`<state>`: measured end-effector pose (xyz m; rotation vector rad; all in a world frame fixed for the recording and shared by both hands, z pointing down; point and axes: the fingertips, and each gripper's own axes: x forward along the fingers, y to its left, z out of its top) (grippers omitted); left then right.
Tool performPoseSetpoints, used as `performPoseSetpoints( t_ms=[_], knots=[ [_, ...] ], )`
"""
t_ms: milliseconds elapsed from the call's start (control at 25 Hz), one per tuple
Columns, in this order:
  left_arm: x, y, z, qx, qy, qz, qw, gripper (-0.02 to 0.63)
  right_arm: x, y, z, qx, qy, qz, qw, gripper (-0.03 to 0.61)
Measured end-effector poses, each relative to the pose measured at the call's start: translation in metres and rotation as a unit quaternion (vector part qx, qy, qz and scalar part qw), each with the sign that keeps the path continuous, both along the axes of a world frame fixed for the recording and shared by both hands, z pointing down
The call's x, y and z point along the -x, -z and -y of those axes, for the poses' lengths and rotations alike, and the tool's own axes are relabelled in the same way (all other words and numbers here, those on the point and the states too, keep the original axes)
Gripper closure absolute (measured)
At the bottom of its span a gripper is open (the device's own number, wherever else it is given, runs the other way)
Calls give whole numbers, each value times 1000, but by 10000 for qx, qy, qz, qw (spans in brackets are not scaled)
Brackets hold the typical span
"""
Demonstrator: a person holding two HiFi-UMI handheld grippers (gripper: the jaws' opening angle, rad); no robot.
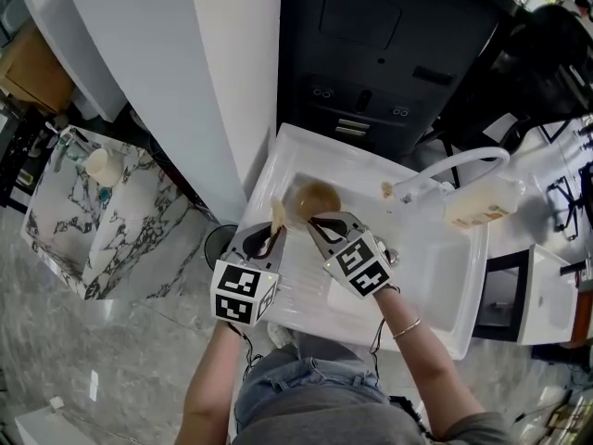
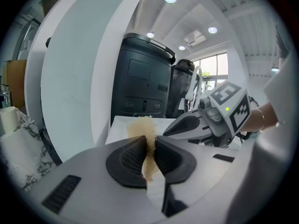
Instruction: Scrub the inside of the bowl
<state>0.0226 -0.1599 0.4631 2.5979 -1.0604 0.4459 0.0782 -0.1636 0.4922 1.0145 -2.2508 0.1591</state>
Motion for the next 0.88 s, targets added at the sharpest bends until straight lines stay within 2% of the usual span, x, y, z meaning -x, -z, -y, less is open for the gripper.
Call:
performPoseSetpoints(
  t_ms=[120,240,400,640,880],
  knots=[
    [2,5,-4,-81,54,-50,9999,569,0,17,-5,-15,-236,659,9975,560],
    [3,11,-8,-158,80,-81,9998,569,-5,30,-10,-61,-407,1083,9933,565],
    [4,20,-13,-293,116,-108,9994,569,-10,46,-19,-216,-567,1434,9878,565],
    [5,38,-23,-557,229,-208,9980,569,-15,68,-33,-576,-762,1677,9812,566],
    [9,51,-34,-708,371,-350,9962,569,-21,91,-46,-828,-986,2339,9637,568]
  ],
)
